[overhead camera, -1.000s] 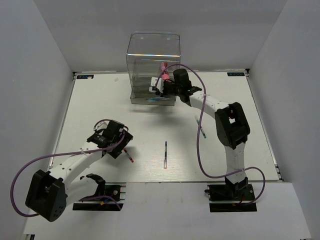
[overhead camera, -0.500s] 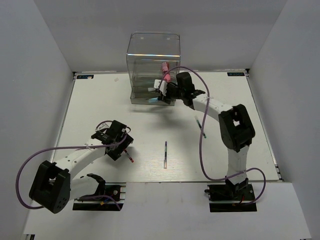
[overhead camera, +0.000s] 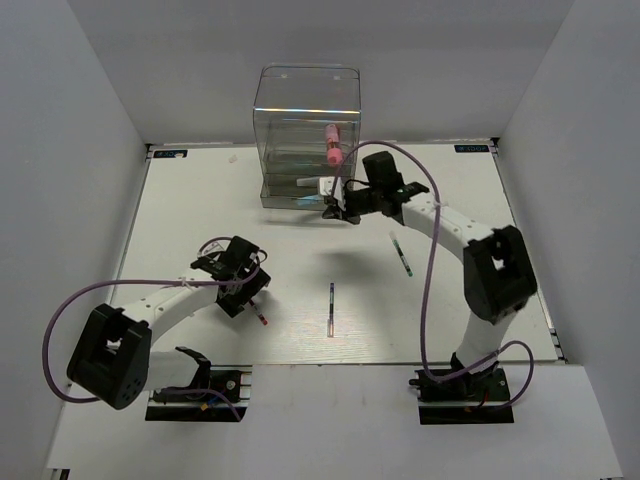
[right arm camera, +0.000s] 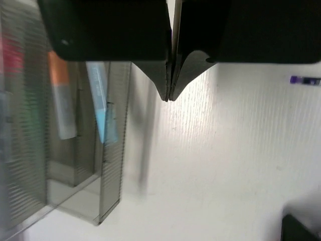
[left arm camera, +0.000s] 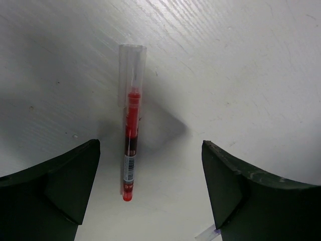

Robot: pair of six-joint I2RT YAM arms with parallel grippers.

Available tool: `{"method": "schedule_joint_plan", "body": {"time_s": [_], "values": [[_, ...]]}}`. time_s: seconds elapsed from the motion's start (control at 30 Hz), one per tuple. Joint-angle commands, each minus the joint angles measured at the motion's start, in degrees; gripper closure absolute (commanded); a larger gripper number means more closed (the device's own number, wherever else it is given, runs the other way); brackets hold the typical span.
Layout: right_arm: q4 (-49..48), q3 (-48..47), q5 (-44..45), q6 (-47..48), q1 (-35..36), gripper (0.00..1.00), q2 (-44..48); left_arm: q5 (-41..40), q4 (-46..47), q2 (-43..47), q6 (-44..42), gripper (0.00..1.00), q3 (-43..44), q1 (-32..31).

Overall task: Sort the stationery into containers
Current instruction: Close the drawer in the storage box.

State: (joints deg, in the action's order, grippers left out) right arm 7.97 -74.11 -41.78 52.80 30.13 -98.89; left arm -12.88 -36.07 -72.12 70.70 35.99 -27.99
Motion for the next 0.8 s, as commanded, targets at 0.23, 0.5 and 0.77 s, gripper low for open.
{"method": "schedule_joint_plan", "body": {"time_s": [0.23, 0.5, 0.77], "values": [[13.95, -18.09, 4.32, 2.68, 0.72, 1.0, -18.08, -0.65, 0.39, 4.62, -1.26, 0.07, 0.75, -0.31], [-10.66, -14.93, 24.98, -5.86, 1.6, 1.0, -20.38, -0.65, 1.01, 6.64, -1.26, 0.07, -1.01, -0.31], [-18.77, -16.15, 31.75, -6.3, 2.04, 1.0, -23.27, -0.12, 2.06, 4.97, -1.26, 0.07, -1.01, -0.31]]}}
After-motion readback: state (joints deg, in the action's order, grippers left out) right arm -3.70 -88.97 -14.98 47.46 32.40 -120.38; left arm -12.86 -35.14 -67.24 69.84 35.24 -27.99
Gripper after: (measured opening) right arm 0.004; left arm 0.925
